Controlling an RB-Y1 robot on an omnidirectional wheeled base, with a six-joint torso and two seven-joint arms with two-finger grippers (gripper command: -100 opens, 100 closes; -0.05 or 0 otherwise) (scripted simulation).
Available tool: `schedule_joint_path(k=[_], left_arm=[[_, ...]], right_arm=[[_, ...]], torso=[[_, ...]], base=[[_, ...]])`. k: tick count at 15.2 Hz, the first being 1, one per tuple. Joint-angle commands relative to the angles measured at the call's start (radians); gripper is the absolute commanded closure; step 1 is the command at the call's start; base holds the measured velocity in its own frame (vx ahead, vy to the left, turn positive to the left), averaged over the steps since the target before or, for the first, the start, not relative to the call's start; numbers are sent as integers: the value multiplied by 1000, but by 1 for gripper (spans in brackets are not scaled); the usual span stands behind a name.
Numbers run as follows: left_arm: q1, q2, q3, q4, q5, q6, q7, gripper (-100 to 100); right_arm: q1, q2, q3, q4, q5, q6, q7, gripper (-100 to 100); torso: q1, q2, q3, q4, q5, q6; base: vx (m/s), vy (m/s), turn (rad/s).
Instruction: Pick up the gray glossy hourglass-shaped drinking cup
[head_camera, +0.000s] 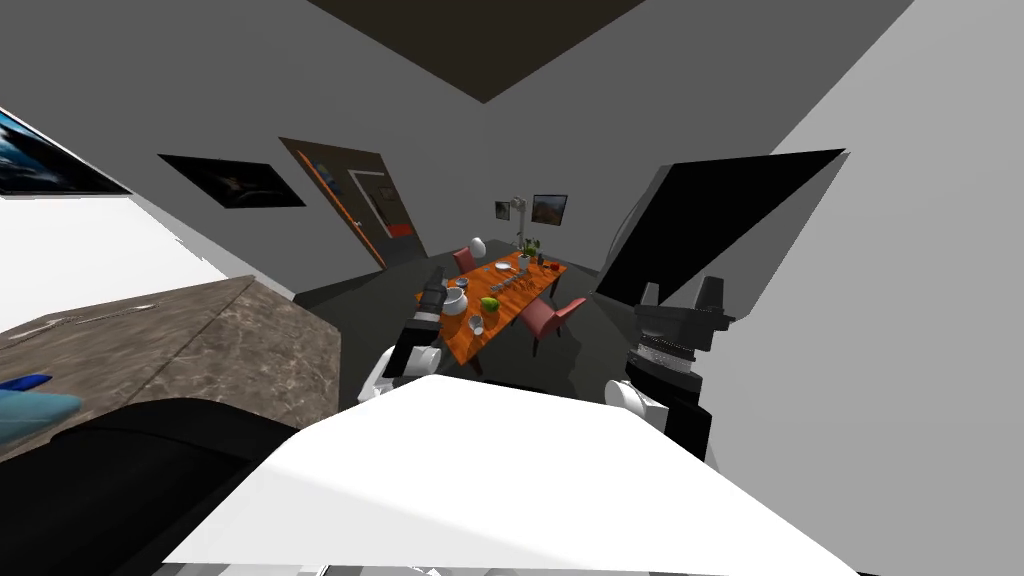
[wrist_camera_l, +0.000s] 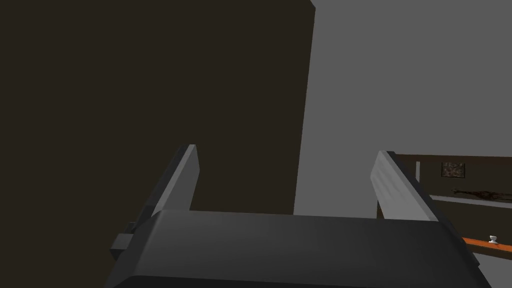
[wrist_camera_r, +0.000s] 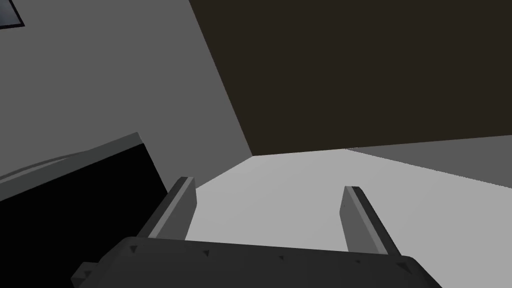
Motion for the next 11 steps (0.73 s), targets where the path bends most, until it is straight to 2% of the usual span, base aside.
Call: schedule_joint_path(k=[1, 2, 3, 5, 8, 10, 11], left_arm=[[-18, 14, 9, 30, 12, 50, -8, -100], [-18, 14, 9, 30, 12, 67, -8, -100], [-26, 25, 16, 56, 22, 90, -15, -100], [-26, 25, 16, 56, 22, 115, -15, -100], [-44, 46, 30, 109, 45, 190, -29, -100], [-44, 46, 30, 109, 45, 217, -29, -100], [-53, 55, 38, 137, 57, 245, -37, -100]], right_arm=[[0, 0, 0, 0, 0, 0, 0, 0], [0, 0, 0, 0, 0, 0, 0, 0], [0, 0, 0, 0, 0, 0, 0, 0], [0, 0, 0, 0, 0, 0, 0, 0], [0, 0, 0, 0, 0, 0, 0, 0], [0, 0, 0, 0, 0, 0, 0, 0], [0, 0, 0, 0, 0, 0, 0, 0]], torso=[[0, 0, 0, 0, 0, 0], [0, 0, 0, 0, 0, 0], [0, 0, 0, 0, 0, 0], [0, -1, 0, 0, 0, 0], [-1, 0, 0, 0, 0, 0], [0, -1, 0, 0, 0, 0], [0, 0, 0, 0, 0, 0]], base=[[31, 6, -93], [33, 8, -97], [42, 4, -128], [38, 5, -68], [34, 5, -114], [38, 9, -73], [35, 2, -102]])
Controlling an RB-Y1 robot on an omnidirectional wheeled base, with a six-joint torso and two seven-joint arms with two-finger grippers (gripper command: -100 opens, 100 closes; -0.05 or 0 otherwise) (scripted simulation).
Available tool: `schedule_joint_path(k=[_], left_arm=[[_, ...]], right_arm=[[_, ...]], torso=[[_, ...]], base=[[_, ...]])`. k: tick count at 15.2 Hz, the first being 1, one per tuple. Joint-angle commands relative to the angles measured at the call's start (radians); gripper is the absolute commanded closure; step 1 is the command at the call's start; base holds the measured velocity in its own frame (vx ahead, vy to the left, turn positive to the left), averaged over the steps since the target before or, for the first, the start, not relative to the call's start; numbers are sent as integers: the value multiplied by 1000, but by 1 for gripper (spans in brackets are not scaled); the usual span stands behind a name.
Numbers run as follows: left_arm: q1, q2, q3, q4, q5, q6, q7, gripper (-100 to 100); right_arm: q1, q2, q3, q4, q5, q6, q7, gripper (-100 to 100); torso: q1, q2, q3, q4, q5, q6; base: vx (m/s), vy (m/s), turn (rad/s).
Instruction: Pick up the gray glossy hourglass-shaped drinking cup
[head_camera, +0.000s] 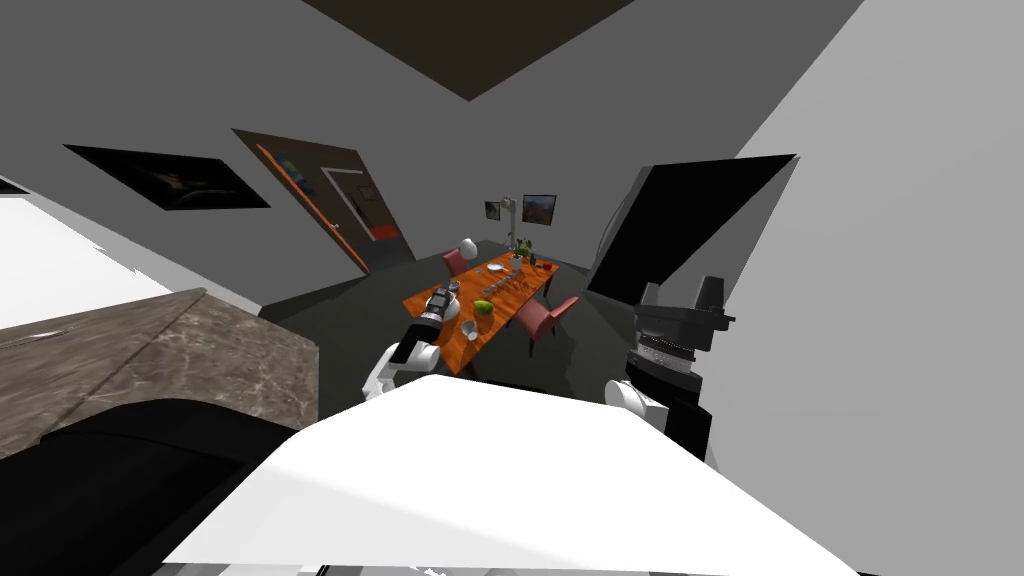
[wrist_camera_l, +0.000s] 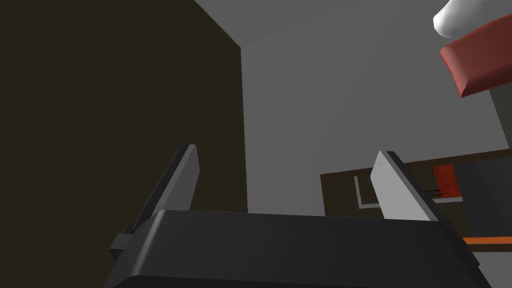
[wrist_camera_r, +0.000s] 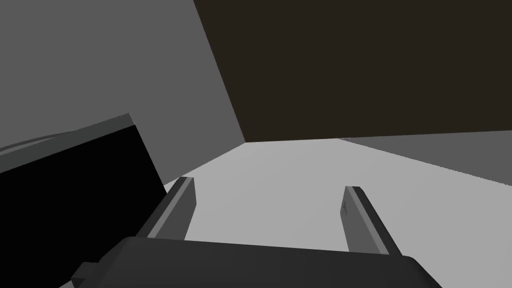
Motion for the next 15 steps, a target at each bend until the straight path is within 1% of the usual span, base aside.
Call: schedule_joint_path(k=[1, 2, 3, 4, 5, 6, 7, 8, 9, 11, 12, 13, 14, 15], left_arm=[[-6, 9, 6, 23, 10, 50, -5, -100], [-6, 9, 6, 23, 10, 53, -5, -100], [-16, 18, 14, 52, 22, 85, -13, -100], [-16, 18, 14, 52, 22, 102, -13, -100], [-16, 18, 14, 52, 22, 107, -13, -100], [-25, 27, 22, 81, 34, 140, -21, -100], [-25, 27, 22, 81, 34, 162, -21, -100], [-25, 27, 22, 81, 34, 163, -21, -100], [-35, 36, 30, 111, 47, 197, -29, -100], [-35, 36, 30, 111, 47, 219, -29, -100], [-45, 44, 38, 141, 59, 244, -36, -100], [-45, 44, 38, 141, 59, 268, -36, -100], [-45, 44, 38, 141, 59, 276, -36, -100], [-55, 51, 46, 172, 72, 308, -44, -100]], right_arm=[[0, 0, 0, 0, 0, 0, 0, 0], [0, 0, 0, 0, 0, 0, 0, 0], [0, 0, 0, 0, 0, 0, 0, 0], [0, 0, 0, 0, 0, 0, 0, 0], [0, 0, 0, 0, 0, 0, 0, 0], [0, 0, 0, 0, 0, 0, 0, 0], [0, 0, 0, 0, 0, 0, 0, 0], [0, 0, 0, 0, 0, 0, 0, 0], [0, 0, 0, 0, 0, 0, 0, 0], [0, 0, 0, 0, 0, 0, 0, 0], [0, 0, 0, 0, 0, 0, 0, 0], [0, 0, 0, 0, 0, 0, 0, 0], [0, 0, 0, 0, 0, 0, 0, 0], [0, 0, 0, 0, 0, 0, 0, 0]], torso=[[0, 0, 0, 0, 0, 0], [0, 0, 0, 0, 0, 0], [0, 0, 0, 0, 0, 0], [0, 0, 0, 0, 0, 0], [0, 0, 0, 0, 0, 0], [0, 0, 0, 0, 0, 0], [0, 0, 0, 0, 0, 0], [0, 0, 0, 0, 0, 0], [0, 0, 0, 0, 0, 0], [0, 0, 0, 0, 0, 0], [0, 0, 0, 0, 0, 0], [0, 0, 0, 0, 0, 0], [0, 0, 0, 0, 0, 0], [0, 0, 0, 0, 0, 0]], base=[[38, 5, -113], [28, 7, -38], [34, 6, -113], [36, 11, -132], [26, 11, -34], [31, 10, -91], [34, 11, -108], [29, 9, -41], [39, 4, -121], [34, 7, -80], [32, 8, -84], [38, 9, -120], [29, 9, -55], [35, 9, -113]])
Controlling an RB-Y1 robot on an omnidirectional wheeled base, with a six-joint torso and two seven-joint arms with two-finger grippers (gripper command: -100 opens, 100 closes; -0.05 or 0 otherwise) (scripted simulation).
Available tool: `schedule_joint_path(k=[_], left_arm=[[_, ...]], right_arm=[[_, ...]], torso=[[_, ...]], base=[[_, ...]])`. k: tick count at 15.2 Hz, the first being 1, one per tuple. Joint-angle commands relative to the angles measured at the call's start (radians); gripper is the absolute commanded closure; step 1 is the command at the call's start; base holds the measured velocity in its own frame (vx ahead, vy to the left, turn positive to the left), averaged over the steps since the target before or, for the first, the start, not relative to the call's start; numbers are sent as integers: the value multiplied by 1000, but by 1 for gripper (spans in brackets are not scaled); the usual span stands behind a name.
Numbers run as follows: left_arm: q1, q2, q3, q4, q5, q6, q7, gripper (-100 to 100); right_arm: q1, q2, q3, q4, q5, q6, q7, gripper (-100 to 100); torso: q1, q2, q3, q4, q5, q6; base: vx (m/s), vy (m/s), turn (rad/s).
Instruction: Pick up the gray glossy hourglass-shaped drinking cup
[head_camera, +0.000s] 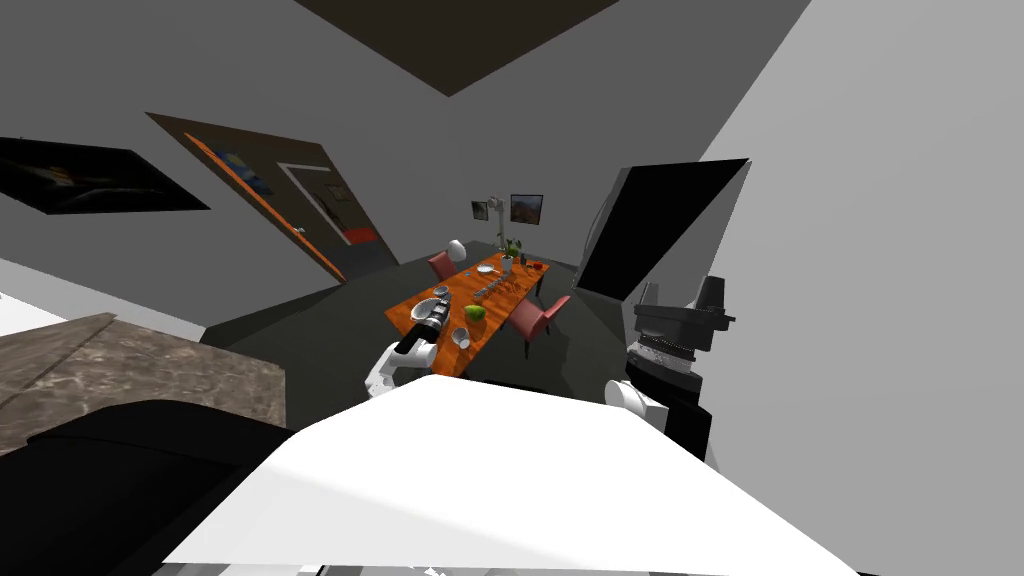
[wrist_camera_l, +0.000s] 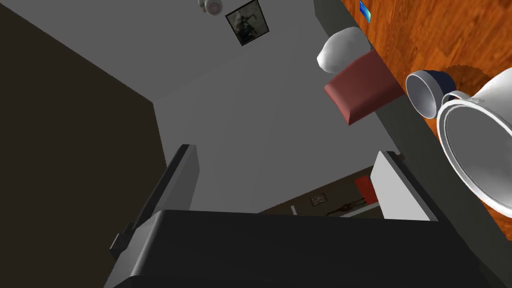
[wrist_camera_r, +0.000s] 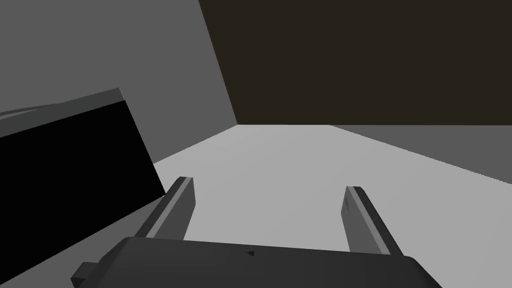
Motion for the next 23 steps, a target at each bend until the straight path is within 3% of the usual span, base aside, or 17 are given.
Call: schedule_joint_path(k=[1, 2, 3, 5, 8, 11, 12, 14, 15, 20, 23], left_arm=[[-7, 5, 5, 24, 9, 50, -7, -100], [-7, 5, 5, 24, 9, 55, -7, -100], [-17, 12, 13, 55, 21, 88, -15, -100], [-17, 12, 13, 55, 21, 113, -15, -100], [-37, 25, 29, 114, 47, 194, -31, -100], [-37, 25, 29, 116, 47, 227, -31, -100], [-46, 31, 37, 146, 59, 262, -39, -100], [-46, 31, 37, 146, 59, 283, -39, -100], [-56, 36, 45, 176, 71, 319, -46, -100], [-66, 41, 52, 206, 83, 392, -54, -100], [-84, 50, 67, 263, 106, 475, -68, -100]], right_arm=[[0, 0, 0, 0, 0, 0, 0, 0], [0, 0, 0, 0, 0, 0, 0, 0], [0, 0, 0, 0, 0, 0, 0, 0], [0, 0, 0, 0, 0, 0, 0, 0], [0, 0, 0, 0, 0, 0, 0, 0], [0, 0, 0, 0, 0, 0, 0, 0], [0, 0, 0, 0, 0, 0, 0, 0], [0, 0, 0, 0, 0, 0, 0, 0], [0, 0, 0, 0, 0, 0, 0, 0], [0, 0, 0, 0, 0, 0, 0, 0], [0, 0, 0, 0, 0, 0, 0, 0]], torso=[[0, 0, 0, 0, 0, 0], [0, 0, 0, 0, 0, 0], [0, 0, 0, 0, 0, 0], [0, 0, 0, 0, 0, 0], [0, 0, 0, 0, 0, 0], [0, -1, 0, 0, 0, 0], [0, 0, 0, 0, 0, -1], [0, 0, 0, 0, 0, 0], [0, 1, 0, 0, 0, 0], [0, 0, 0, 0, 0, 0], [0, 0, 0, 0, 0, 0]], base=[[38, 14, -124], [27, 12, -45], [30, 7, -113], [34, 9, -79], [44, 11, -130], [31, 15, -53], [24, 9, -102], [26, 12, -89], [34, 12, -96], [30, 14, -83], [35, 15, -120]])
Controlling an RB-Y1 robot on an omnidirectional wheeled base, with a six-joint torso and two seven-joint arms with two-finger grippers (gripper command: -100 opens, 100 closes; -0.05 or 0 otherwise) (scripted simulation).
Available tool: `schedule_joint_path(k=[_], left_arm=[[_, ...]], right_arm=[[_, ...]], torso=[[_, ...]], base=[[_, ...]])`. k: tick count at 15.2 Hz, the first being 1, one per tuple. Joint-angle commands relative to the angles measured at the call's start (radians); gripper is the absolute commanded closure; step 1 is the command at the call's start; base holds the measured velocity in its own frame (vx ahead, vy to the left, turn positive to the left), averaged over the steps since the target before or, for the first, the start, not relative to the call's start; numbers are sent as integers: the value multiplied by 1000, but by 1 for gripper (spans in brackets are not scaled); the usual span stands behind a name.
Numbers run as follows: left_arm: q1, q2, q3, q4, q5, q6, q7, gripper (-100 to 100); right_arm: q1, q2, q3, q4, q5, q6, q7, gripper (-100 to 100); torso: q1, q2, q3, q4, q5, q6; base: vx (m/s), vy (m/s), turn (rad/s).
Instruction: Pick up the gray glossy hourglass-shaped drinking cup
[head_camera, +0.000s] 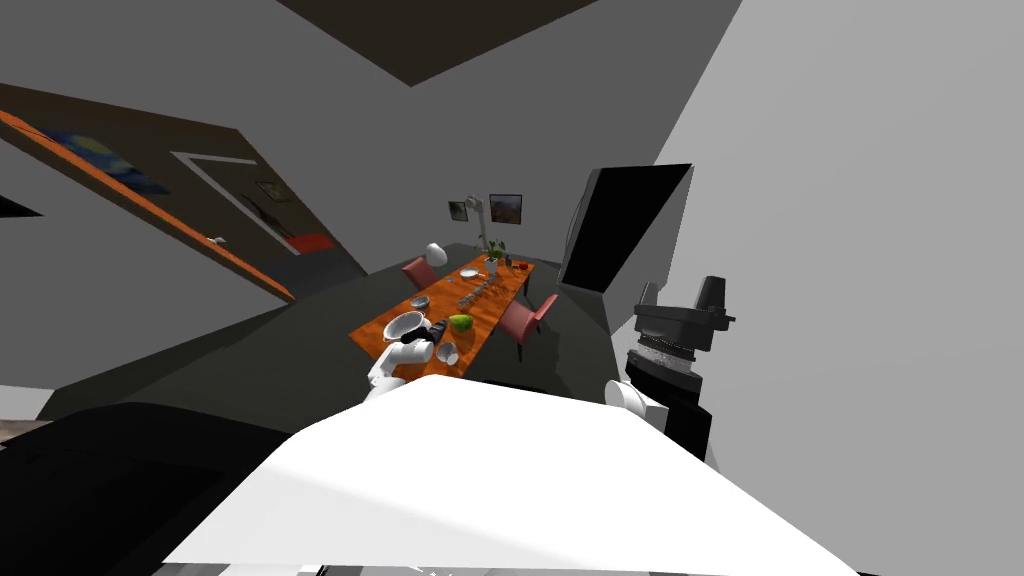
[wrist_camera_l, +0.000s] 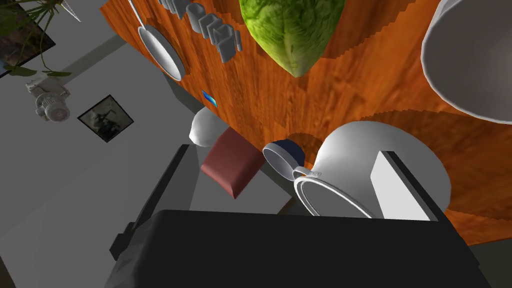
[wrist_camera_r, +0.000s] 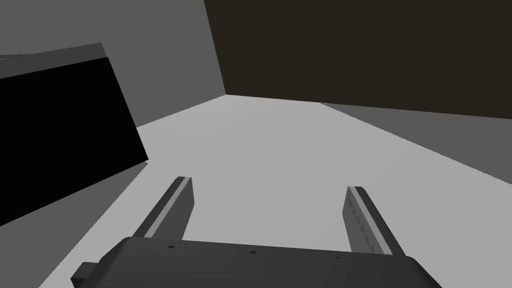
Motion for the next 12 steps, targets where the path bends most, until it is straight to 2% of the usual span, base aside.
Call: schedule_joint_path(k=[1, 2, 4, 5, 6, 7, 9, 10, 12], left_arm=[[-7, 9, 6, 37, 17, 45, -9, -100], [-16, 13, 13, 64, 28, 74, -16, -100], [-16, 13, 13, 64, 28, 94, -16, -100], [-24, 17, 19, 90, 38, 131, -22, -100], [-24, 17, 19, 90, 38, 142, -22, -100], [-32, 20, 26, 115, 48, 170, -28, -100], [-32, 20, 26, 115, 48, 187, -28, -100], [-40, 23, 32, 138, 58, 220, -34, -100], [-40, 23, 32, 138, 58, 230, -34, -100]], right_arm=[[0, 0, 0, 0, 0, 0, 0, 0], [0, 0, 0, 0, 0, 0, 0, 0], [0, 0, 0, 0, 0, 0, 0, 0], [0, 0, 0, 0, 0, 0, 0, 0], [0, 0, 0, 0, 0, 0, 0, 0], [0, 0, 0, 0, 0, 0, 0, 0], [0, 0, 0, 0, 0, 0, 0, 0], [0, 0, 0, 0, 0, 0, 0, 0], [0, 0, 0, 0, 0, 0, 0, 0]], torso=[[0, 0, 0, 0, 0, 0], [0, 0, 0, 0, 0, 0], [0, 0, 0, 0, 0, 0], [0, 0, 0, 0, 0, 0], [0, 0, 0, 0, 0, 0], [0, 0, 0, 0, 0, 0], [0, 0, 0, 0, 0, 0], [0, 1, 0, 0, 0, -1], [-1, 1, 0, 0, 0, 0]], base=[[43, 18, -106], [46, 21, -106], [34, 19, -74], [28, 13, -91], [31, 15, -92], [36, 17, -136], [29, 16, -74], [27, 11, -66], [24, 11, -61]])
